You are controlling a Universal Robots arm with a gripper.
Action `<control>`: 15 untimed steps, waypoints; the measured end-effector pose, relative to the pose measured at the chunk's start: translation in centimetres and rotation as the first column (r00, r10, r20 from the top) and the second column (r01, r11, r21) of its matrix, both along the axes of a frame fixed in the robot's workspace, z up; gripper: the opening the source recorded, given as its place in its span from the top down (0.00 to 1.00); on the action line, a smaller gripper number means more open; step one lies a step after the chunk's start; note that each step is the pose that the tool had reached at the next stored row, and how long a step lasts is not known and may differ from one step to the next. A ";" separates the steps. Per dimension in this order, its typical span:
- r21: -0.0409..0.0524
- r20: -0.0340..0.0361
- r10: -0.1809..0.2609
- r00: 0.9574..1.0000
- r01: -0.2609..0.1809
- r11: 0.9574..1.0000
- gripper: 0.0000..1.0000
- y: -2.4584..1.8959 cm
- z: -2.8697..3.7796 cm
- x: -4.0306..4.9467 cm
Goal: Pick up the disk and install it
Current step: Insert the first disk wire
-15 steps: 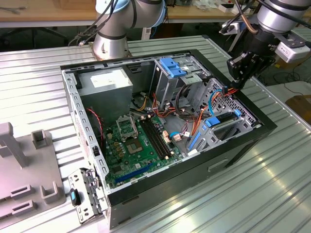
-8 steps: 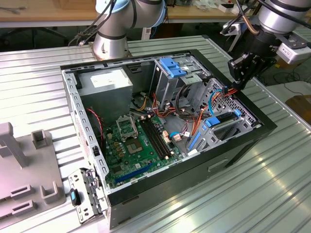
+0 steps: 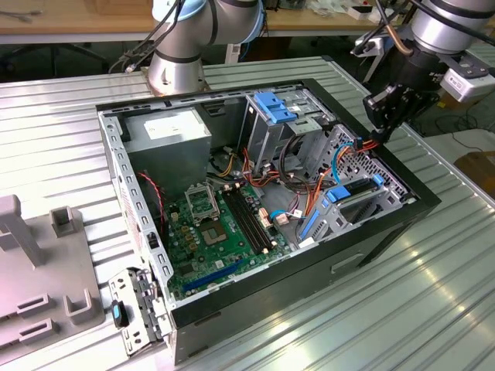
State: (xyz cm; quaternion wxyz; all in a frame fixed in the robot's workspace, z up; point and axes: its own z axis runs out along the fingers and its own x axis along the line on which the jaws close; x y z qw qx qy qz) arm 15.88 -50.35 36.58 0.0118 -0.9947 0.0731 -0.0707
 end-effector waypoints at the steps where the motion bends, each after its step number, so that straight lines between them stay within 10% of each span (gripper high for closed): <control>1: 0.000 0.000 0.000 1.000 0.000 1.000 0.84 0.01 0.11 0.00; 15: 0.000 0.000 0.002 1.000 -0.002 1.000 0.84 -0.05 0.12 -2.59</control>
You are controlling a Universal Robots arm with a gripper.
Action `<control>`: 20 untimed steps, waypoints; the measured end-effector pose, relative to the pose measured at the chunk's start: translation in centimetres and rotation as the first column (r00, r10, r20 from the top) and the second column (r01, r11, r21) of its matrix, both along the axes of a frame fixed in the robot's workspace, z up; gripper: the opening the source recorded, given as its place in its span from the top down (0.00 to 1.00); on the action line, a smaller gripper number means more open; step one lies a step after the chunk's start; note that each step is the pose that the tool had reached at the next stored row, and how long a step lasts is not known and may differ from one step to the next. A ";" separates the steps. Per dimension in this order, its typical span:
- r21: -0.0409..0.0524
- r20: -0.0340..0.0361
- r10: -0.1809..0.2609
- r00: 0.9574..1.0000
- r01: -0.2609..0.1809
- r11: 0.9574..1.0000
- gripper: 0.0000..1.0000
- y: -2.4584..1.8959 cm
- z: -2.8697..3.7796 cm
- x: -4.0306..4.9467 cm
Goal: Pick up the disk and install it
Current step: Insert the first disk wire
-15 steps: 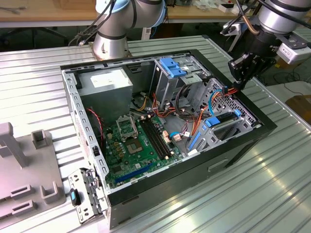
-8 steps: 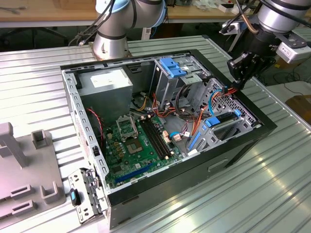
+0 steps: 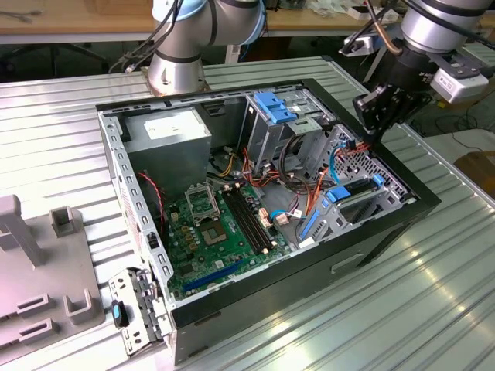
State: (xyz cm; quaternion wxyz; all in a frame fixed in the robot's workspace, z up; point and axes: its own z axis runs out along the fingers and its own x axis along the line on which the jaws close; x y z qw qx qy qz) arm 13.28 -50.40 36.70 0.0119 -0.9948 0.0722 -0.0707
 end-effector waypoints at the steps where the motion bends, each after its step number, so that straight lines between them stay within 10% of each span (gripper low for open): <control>1: 0.000 0.000 0.000 1.000 0.000 1.000 0.84 0.00 0.00 -0.16; 20: 0.000 0.000 0.004 1.000 -0.004 1.000 0.84 0.00 -0.03 -2.37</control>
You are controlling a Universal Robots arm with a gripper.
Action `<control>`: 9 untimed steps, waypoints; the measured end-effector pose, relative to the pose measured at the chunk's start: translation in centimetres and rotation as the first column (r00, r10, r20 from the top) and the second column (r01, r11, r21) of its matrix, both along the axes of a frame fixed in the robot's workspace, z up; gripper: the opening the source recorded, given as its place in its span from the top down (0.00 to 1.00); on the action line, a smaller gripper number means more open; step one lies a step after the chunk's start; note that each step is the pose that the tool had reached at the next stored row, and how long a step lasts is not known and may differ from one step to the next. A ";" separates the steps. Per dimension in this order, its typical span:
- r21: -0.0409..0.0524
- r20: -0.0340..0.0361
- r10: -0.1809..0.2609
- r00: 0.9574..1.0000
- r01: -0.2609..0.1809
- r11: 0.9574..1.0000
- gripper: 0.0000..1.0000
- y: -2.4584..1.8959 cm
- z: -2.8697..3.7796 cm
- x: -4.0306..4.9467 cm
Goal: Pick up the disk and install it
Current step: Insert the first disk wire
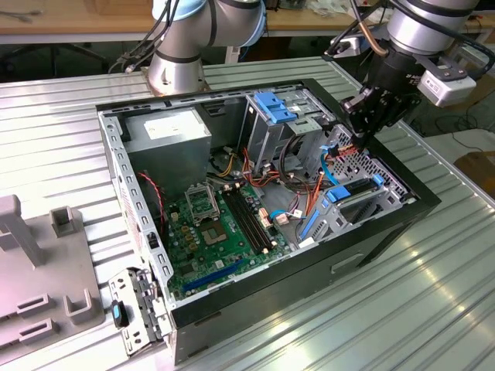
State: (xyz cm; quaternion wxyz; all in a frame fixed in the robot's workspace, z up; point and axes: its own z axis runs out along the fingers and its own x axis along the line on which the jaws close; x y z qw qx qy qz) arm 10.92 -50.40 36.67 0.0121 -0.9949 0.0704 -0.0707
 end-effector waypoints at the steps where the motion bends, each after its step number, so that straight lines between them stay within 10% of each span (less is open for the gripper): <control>1: 0.000 0.000 0.000 1.000 0.000 1.000 0.84 0.00 0.00 -0.01; 9: 0.000 0.000 -0.016 1.000 0.016 1.000 0.84 0.03 -0.01 0.43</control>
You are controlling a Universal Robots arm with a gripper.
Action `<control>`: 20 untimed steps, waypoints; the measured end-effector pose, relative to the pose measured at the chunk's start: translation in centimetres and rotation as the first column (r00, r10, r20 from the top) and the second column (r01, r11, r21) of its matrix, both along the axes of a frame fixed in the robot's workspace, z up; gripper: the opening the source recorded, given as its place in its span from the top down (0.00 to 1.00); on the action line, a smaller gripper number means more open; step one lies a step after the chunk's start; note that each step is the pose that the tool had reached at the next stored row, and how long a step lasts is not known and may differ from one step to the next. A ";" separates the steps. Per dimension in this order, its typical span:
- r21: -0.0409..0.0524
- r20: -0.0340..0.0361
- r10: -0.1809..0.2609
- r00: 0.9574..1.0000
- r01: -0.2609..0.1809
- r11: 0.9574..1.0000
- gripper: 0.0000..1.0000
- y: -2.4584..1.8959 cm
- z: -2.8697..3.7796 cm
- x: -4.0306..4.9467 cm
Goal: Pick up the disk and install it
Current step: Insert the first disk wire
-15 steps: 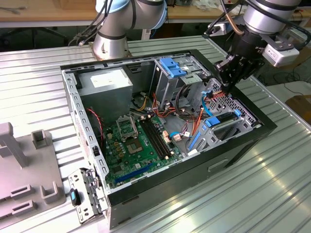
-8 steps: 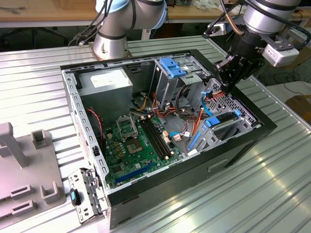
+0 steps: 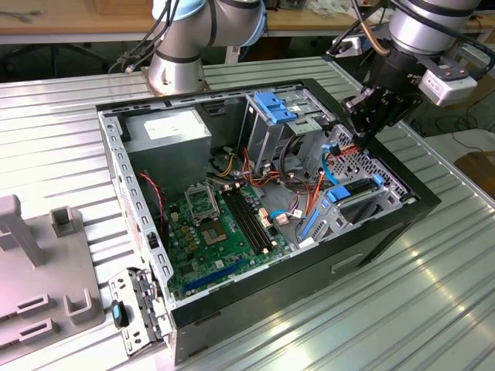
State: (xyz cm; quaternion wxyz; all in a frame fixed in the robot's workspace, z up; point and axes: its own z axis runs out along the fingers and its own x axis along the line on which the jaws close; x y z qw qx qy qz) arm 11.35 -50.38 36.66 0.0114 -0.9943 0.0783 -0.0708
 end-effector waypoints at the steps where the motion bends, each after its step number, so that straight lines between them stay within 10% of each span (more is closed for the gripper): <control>1: 0.000 0.000 -0.008 1.000 0.008 1.000 0.84 0.00 -0.01 0.04; 14: 0.000 0.000 -0.114 0.993 0.114 0.993 0.84 0.01 -0.23 -0.13; 20: 0.000 0.000 -0.245 0.969 0.245 0.969 0.84 0.02 -0.44 -0.07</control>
